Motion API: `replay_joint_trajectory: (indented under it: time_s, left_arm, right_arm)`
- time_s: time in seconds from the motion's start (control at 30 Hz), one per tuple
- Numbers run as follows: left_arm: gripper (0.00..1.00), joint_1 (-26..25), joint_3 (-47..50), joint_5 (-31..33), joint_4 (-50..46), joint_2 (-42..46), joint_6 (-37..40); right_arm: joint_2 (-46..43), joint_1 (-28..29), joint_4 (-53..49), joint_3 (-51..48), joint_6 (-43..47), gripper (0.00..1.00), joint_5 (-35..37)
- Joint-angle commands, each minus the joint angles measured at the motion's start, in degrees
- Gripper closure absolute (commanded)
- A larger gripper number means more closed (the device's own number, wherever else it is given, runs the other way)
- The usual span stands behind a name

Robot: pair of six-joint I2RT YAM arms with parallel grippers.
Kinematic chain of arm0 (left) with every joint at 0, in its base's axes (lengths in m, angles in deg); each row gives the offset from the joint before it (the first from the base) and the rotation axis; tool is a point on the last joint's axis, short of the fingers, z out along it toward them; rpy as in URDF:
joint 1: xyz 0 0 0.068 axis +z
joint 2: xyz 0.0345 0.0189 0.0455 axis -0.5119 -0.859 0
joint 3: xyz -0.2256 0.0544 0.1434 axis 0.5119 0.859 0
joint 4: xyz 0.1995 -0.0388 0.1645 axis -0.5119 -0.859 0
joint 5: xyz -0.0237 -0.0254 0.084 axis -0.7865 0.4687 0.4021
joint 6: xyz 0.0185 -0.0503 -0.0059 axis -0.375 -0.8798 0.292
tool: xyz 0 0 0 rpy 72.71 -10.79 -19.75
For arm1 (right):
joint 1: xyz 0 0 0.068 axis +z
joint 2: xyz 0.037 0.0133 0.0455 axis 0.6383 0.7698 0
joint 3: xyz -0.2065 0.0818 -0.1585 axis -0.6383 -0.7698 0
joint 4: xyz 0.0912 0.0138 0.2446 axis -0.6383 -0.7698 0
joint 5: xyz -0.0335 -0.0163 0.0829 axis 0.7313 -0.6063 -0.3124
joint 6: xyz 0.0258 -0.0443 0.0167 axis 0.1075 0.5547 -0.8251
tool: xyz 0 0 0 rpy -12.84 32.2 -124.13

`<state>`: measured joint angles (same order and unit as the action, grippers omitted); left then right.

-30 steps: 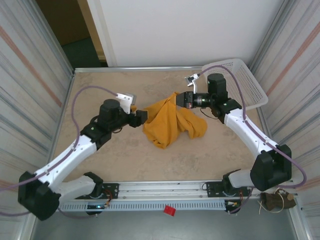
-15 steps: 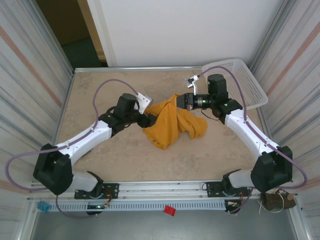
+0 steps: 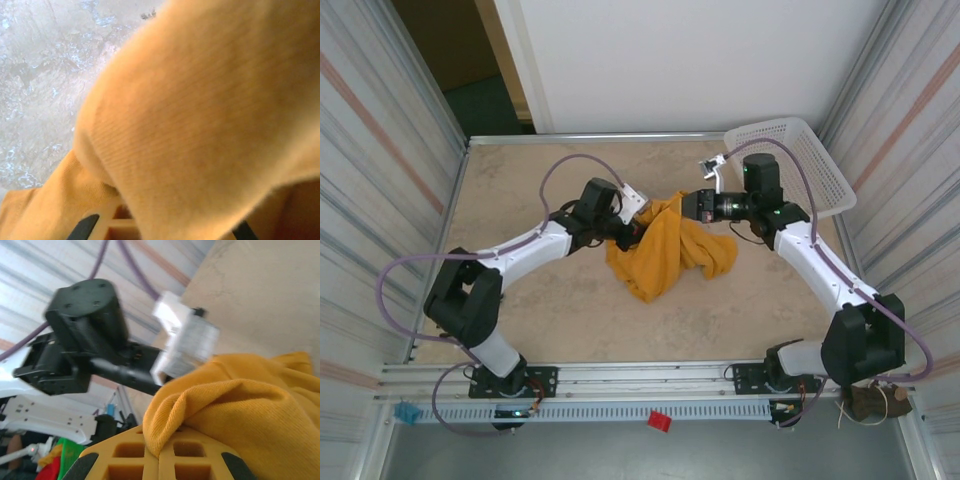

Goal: Fold the inside-out t-shirt

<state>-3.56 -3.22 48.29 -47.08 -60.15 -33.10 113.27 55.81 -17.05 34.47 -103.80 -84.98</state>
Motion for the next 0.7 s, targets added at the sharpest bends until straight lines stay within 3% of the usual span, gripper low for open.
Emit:
replay_joint_trajectory:
  time_s: [0.0, 0.07, 0.1, 0.13, 0.17, 0.2, 0.37, 0.53, 0.67]
  left_arm:
    - [1.00, 2.0, -0.8, -5.9, -0.7, 4.9, -6.3]
    - [1.00, 2.6, 0.3, -7.3, 0.1, 8.8, -11.4]
    - [1.00, 2.6, 0.6, -7.7, 0.3, 10.6, -14.0]
    - [1.00, 2.7, 1.2, -8.0, 1.3, 12.6, -16.9]
    - [1.00, 2.7, 2.2, -7.4, 2.8, 14.6, -20.3]
    - [1.00, 2.7, 3.1, -6.9, 4.6, 15.9, -23.3]
    - [1.00, 2.9, 4.3, -6.3, 8.5, 20.0, -32.0]
    - [1.00, 2.7, 2.6, -3.5, 6.7, 20.3, -33.8]
    - [1.00, 2.6, 1.2, -3.2, 6.4, 19.8, -35.0]
  right_arm:
    - [1.2, -2.9, -2.1, -2.2, 3.5, 1.00, 3.8]
    - [4.9, -3.1, -5.7, -0.7, 5.6, 1.00, 10.6]
    - [6.9, -3.1, -7.6, 0.4, 5.7, 0.90, 14.6]
    - [8.9, -3.1, -9.3, 1.7, 5.7, 0.63, 17.9]
    - [10.1, -3.1, -10.0, 2.3, 5.4, 0.47, 19.8]
    - [10.1, -2.8, -10.5, 2.6, 4.3, 0.41, 22.0]
    - [0.2, 1.2, -15.5, 1.9, -1.6, 0.33, 31.6]
    - [-11.2, 11.7, -20.0, 1.4, -6.8, 0.18, 45.0]
    - [-10.1, 17.6, -18.1, 2.4, -8.2, 0.16, 46.6]
